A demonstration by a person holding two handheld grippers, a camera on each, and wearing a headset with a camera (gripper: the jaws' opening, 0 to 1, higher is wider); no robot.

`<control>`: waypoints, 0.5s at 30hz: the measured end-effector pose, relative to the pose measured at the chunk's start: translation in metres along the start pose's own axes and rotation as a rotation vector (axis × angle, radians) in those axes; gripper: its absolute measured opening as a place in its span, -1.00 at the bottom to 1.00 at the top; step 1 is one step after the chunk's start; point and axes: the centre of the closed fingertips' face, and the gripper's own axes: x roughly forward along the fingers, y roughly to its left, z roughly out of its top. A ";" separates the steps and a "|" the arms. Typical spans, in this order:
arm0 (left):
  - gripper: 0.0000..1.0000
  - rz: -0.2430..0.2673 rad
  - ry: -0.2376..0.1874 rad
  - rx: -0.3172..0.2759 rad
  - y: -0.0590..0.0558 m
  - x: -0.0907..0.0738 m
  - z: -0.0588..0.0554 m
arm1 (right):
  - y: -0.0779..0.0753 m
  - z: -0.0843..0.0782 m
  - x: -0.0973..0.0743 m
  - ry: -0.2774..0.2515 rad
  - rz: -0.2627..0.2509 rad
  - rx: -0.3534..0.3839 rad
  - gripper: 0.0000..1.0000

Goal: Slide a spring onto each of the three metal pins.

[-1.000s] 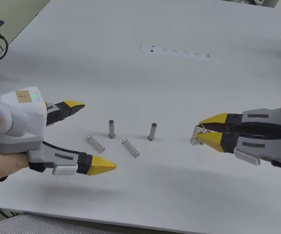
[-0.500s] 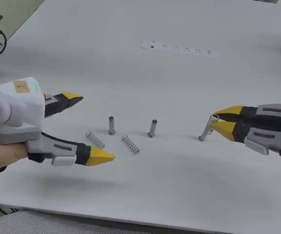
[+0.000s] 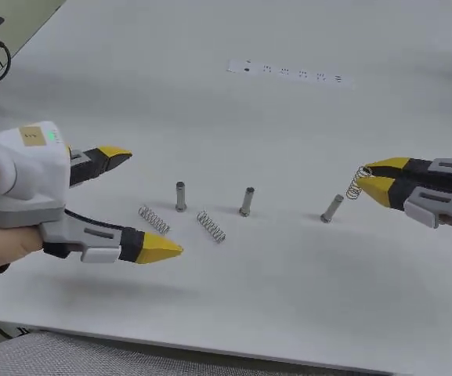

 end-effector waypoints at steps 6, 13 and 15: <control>0.96 0.007 -0.007 -0.009 0.001 -0.002 0.001 | -0.005 0.000 0.005 0.002 -0.013 0.013 -0.88; 0.96 0.019 -0.009 -0.018 0.003 -0.004 -0.001 | -0.009 -0.002 0.006 0.002 -0.026 0.026 -0.88; 0.96 0.018 -0.009 -0.021 0.003 -0.004 -0.001 | -0.009 -0.003 0.006 0.005 -0.029 0.021 -0.88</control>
